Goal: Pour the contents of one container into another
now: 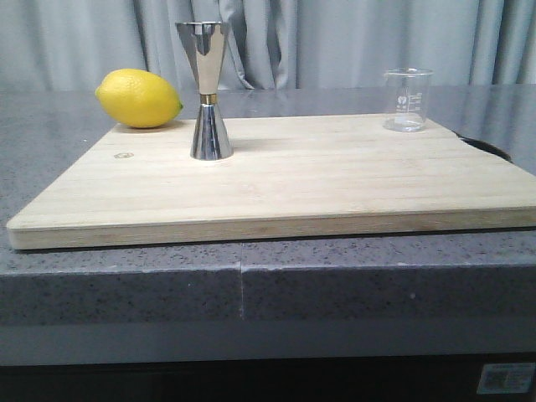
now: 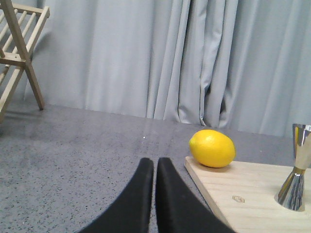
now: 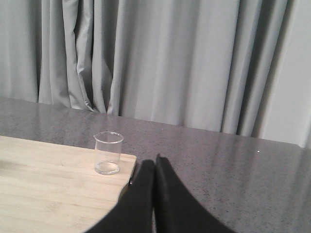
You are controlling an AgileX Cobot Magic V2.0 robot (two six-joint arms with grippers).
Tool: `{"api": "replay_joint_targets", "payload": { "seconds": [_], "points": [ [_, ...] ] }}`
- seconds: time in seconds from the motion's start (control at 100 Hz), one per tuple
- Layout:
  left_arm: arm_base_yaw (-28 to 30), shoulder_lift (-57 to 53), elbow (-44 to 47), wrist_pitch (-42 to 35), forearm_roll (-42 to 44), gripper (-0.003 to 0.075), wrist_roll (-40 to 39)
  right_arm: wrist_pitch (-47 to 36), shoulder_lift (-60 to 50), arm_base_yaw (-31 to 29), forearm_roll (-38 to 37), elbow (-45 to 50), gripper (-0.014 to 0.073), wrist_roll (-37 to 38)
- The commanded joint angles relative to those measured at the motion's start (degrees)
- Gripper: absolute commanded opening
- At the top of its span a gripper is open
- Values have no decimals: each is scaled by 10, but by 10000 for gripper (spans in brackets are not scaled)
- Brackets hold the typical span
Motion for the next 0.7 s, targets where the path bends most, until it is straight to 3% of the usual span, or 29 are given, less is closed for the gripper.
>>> {"api": "replay_joint_targets", "payload": {
  "seconds": [0.0, 0.22, 0.45, 0.69],
  "points": [
    [0, -2, 16, -46, -37, -19, -2, 9, 5, -1, 1, -15, -70, -6],
    [0, -24, 16, -42, -108, -19, 99, 9, 5, -1, 1, -15, -70, -6],
    [0, -24, 16, 33, -108, -19, 101, 9, 5, -1, 1, -15, -70, -6],
    [0, -24, 16, 36, -108, -19, 101, 9, 5, -1, 1, -15, -70, -6]
  ]
}}
